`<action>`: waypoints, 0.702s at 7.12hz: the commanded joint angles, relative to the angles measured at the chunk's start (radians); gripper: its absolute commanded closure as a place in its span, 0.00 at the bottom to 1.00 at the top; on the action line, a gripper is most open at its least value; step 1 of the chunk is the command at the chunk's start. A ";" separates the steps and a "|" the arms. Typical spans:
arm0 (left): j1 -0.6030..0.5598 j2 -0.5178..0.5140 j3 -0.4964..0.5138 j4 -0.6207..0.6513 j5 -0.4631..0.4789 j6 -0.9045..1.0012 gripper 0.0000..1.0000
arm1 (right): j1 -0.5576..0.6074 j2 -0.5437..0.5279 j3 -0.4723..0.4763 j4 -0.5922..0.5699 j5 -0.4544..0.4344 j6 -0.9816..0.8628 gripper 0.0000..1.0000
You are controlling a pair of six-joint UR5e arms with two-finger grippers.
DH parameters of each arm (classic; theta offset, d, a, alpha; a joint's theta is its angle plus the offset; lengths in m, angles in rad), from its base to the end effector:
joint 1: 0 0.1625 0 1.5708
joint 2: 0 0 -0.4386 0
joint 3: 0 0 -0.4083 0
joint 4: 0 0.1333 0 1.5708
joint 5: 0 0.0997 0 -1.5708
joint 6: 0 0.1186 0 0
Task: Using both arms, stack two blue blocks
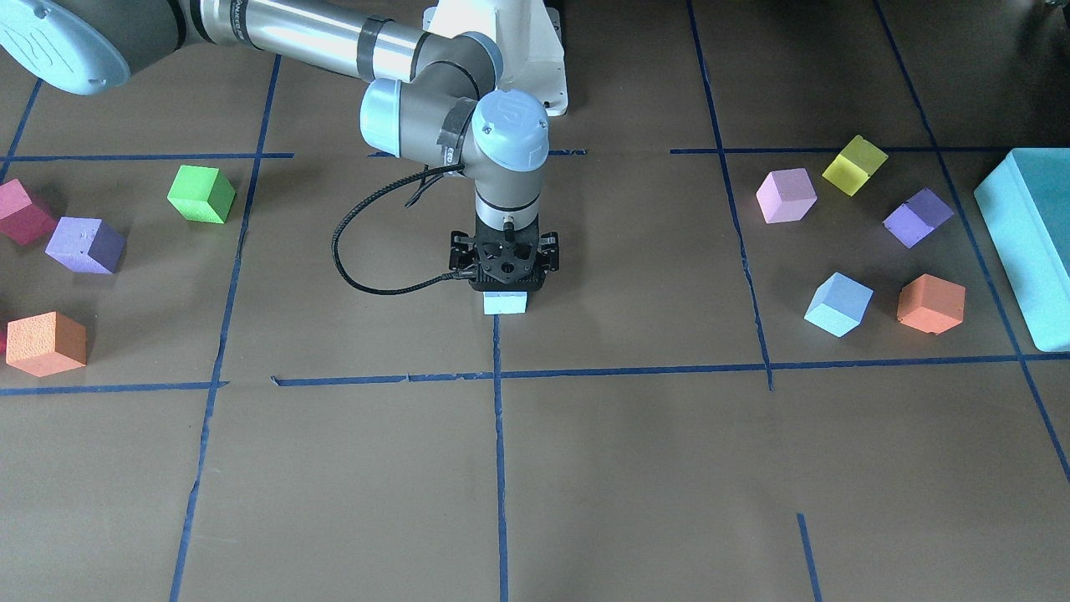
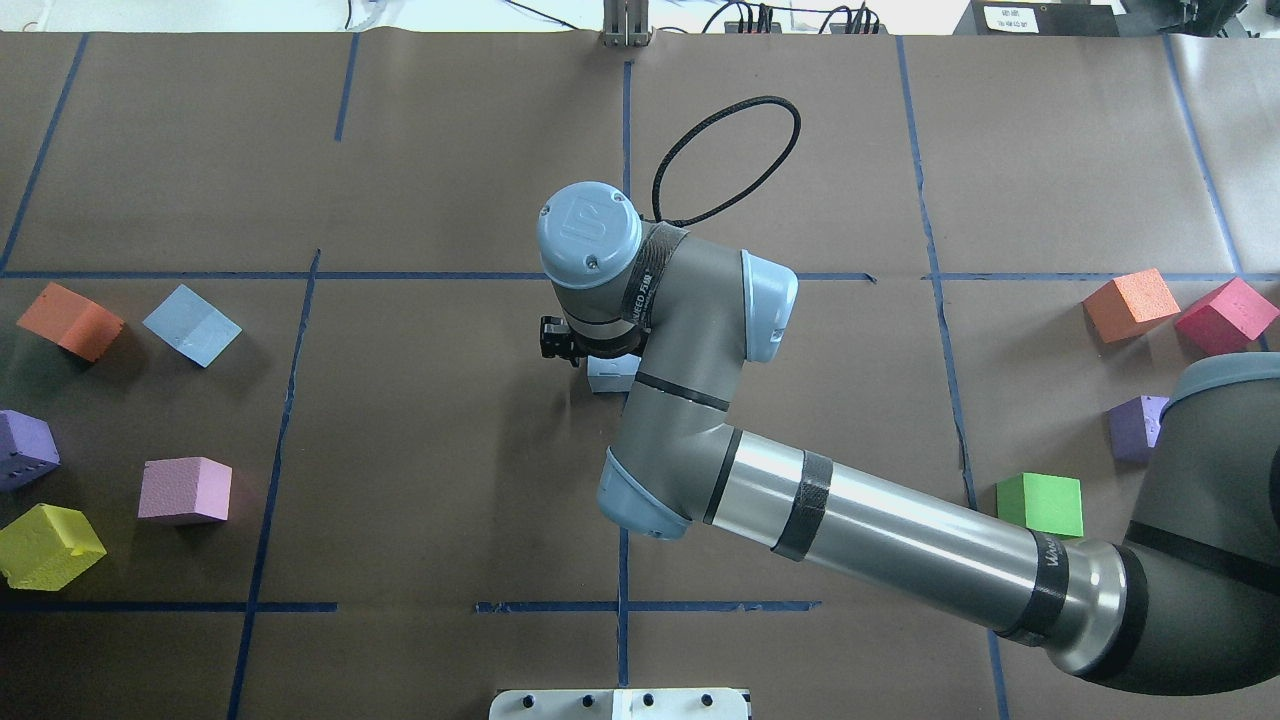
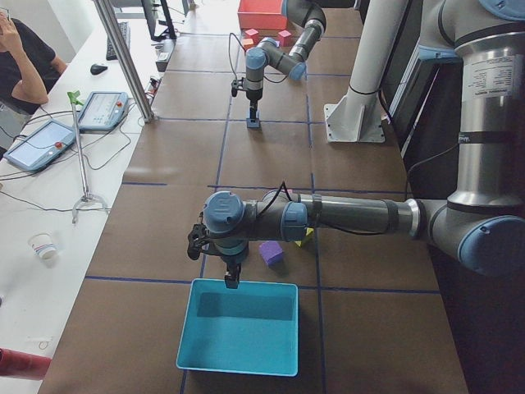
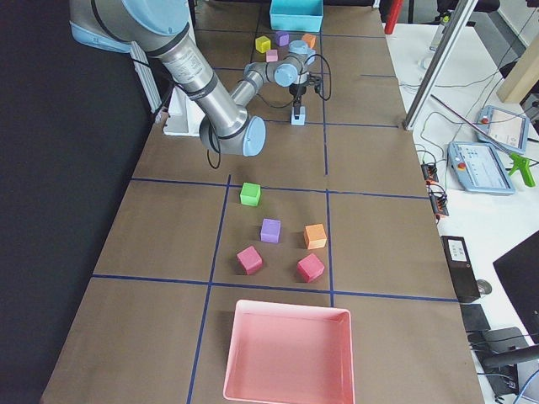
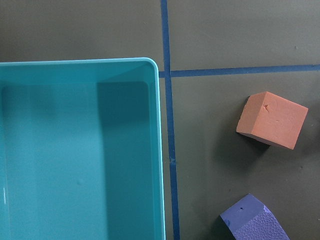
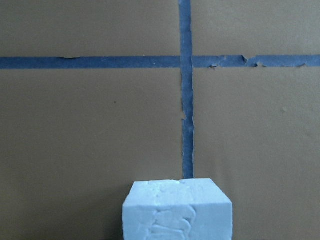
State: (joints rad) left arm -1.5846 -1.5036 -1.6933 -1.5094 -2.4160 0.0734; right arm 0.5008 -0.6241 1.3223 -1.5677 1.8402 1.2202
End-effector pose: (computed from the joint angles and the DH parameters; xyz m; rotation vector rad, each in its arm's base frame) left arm -0.0512 -0.4768 0.6568 0.0311 0.8448 0.0534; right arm -0.6692 -0.4823 0.1793 0.0526 -0.7412 0.0488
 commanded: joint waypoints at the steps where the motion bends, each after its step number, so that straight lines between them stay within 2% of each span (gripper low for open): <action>1: 0.000 -0.003 -0.002 0.000 0.000 -0.003 0.00 | 0.059 0.004 0.151 -0.141 0.069 -0.008 0.01; 2: 0.000 -0.004 -0.029 0.000 -0.002 -0.010 0.00 | 0.089 0.001 0.301 -0.295 0.098 -0.016 0.01; 3: 0.003 -0.012 -0.081 0.000 0.001 -0.010 0.00 | 0.100 -0.006 0.409 -0.384 0.099 -0.018 0.01; 4: 0.014 -0.015 -0.156 -0.003 0.002 -0.007 0.00 | 0.132 -0.060 0.502 -0.408 0.099 -0.031 0.01; 5: 0.078 -0.015 -0.261 -0.006 0.011 -0.013 0.00 | 0.181 -0.151 0.585 -0.408 0.102 -0.130 0.01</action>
State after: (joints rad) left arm -1.5590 -1.5168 -1.8446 -1.5122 -2.4126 0.0638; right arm 0.6316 -0.6872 1.7945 -1.9504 1.9379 1.1704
